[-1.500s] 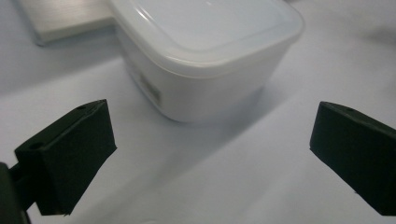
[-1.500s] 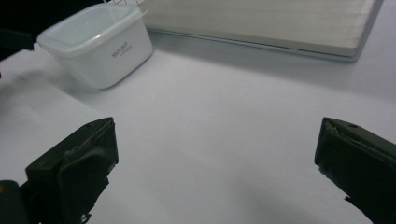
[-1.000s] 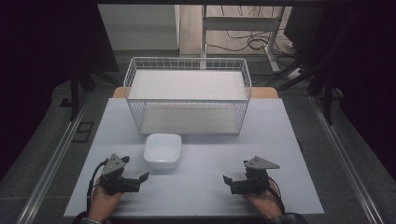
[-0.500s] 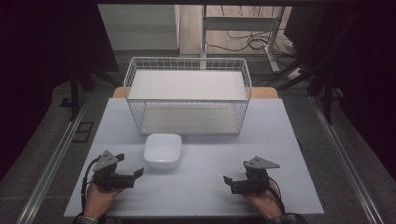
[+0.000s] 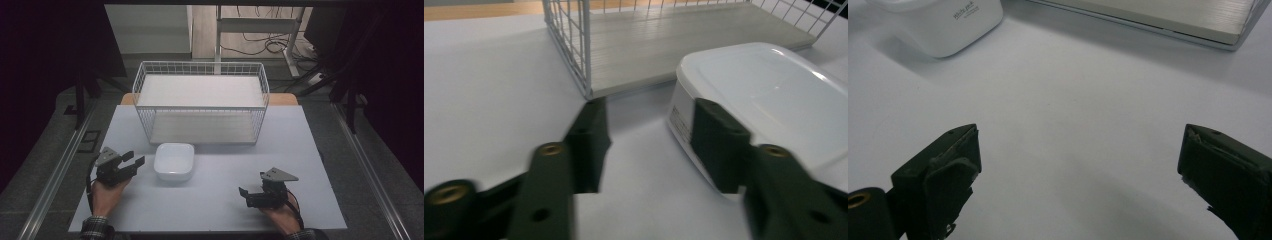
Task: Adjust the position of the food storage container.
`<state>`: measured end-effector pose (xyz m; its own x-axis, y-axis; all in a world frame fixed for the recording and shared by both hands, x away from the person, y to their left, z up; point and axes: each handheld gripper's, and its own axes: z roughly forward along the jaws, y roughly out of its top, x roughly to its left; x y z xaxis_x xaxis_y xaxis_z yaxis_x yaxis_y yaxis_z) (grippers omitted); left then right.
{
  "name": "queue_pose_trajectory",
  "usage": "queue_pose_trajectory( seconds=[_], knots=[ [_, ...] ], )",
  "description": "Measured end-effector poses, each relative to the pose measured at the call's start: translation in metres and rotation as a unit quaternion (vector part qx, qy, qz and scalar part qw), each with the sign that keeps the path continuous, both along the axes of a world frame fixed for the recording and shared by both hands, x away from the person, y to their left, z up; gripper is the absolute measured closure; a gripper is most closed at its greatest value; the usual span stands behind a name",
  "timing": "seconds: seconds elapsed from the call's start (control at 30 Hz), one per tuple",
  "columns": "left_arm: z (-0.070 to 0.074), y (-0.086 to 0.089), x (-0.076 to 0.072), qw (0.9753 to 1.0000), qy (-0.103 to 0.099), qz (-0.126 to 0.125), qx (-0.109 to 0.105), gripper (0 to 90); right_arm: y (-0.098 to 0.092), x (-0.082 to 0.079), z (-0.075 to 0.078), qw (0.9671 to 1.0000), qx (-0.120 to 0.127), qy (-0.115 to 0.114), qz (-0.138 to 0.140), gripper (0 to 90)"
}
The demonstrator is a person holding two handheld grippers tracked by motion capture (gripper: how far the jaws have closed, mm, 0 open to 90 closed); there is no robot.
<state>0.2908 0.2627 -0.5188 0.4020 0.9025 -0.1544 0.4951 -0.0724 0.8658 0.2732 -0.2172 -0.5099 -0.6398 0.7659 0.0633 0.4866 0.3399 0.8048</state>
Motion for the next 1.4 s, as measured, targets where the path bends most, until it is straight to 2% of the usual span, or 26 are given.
queue_pose_trajectory(
  seconds=[0.07,0.1,0.13,0.17,0.2,0.23,0.3,0.37,0.6,0.73,0.83,0.97,1.0,1.1,1.13,1.2,1.4],
  knots=[
    [-0.001,-0.004,0.011,0.9999,0.009,-0.008,0.002,64.5,0.001,0.0,0.0,1.0,-0.003,-0.002,0.002,3.9],
    [-0.002,-0.007,0.015,0.9998,0.013,-0.011,0.01,69.1,0.001,0.0,0.0,1.0,-0.003,-0.002,0.003,3.9],
    [-0.002,-0.007,0.015,0.9998,0.013,-0.011,0.01,76.1,0.002,0.0,0.0,1.0,-0.004,-0.002,0.003,4.0],
    [-0.005,-0.012,0.024,0.9993,0.025,-0.021,0.021,82.3,0.002,0.0,0.0,1.0,-0.004,-0.002,0.004,4.0],
    [-0.007,-0.014,0.028,0.9989,0.032,-0.025,0.022,87.8,0.002,0.001,-0.001,1.0,-0.004,-0.001,0.004,4.0],
    [-0.007,-0.014,0.028,0.9989,0.032,-0.025,0.022,89.9,0.002,0.001,-0.001,1.0,-0.004,-0.001,0.004,4.0],
    [-0.012,-0.015,0.04,0.998,0.054,-0.03,0.015,90.0,0.003,0.001,-0.001,1.0,-0.005,0.0,0.008,4.1],
    [-0.016,-0.017,0.045,0.9974,0.064,-0.033,0.009,90.0,0.003,0.0,-0.001,0.9999,-0.01,-0.004,0.01,4.2],
    [-0.017,-0.028,0.053,0.9957,0.073,-0.055,0.015,90.0,-0.004,0.003,0.001,1.0,-0.002,-0.007,-0.003,4.4],
    [-0.018,-0.033,0.053,0.9946,0.08,-0.063,0.02,90.0,-0.004,0.003,0.002,1.0,-0.005,-0.007,-0.003,4.4],
    [-0.018,-0.034,0.053,0.9943,0.083,-0.066,0.015,90.0,-0.004,0.003,0.001,1.0,-0.006,-0.007,-0.002,4.4],
    [-0.018,-0.042,0.05,0.9917,0.097,-0.084,0.011,90.0,-0.004,0.003,0.001,1.0,-0.006,-0.005,-0.004,4.4],
    [-0.018,-0.042,0.05,0.9917,0.097,-0.084,0.011,90.0,-0.004,0.003,0.001,1.0,-0.006,-0.005,-0.004,4.4],
    [-0.018,-0.056,0.045,0.9889,0.102,-0.105,0.026,90.0,-0.006,0.003,0.002,0.9999,-0.006,-0.007,-0.008,4.4],
    [-0.018,-0.056,0.045,0.9889,0.102,-0.105,0.026,90.0,-0.006,0.003,0.002,0.9999,-0.006,-0.007,-0.008,4.4],
    [-0.017,-0.067,0.04,0.9867,0.102,-0.119,0.043,90.0,-0.007,0.004,0.002,0.9999,-0.005,-0.005,-0.011,4.4],
    [-0.016,-0.078,0.034,0.984,0.106,-0.136,0.045,90.0,-0.008,0.004,0.002,0.9999,-0.003,-0.005,-0.01,4.3]
  ],
)
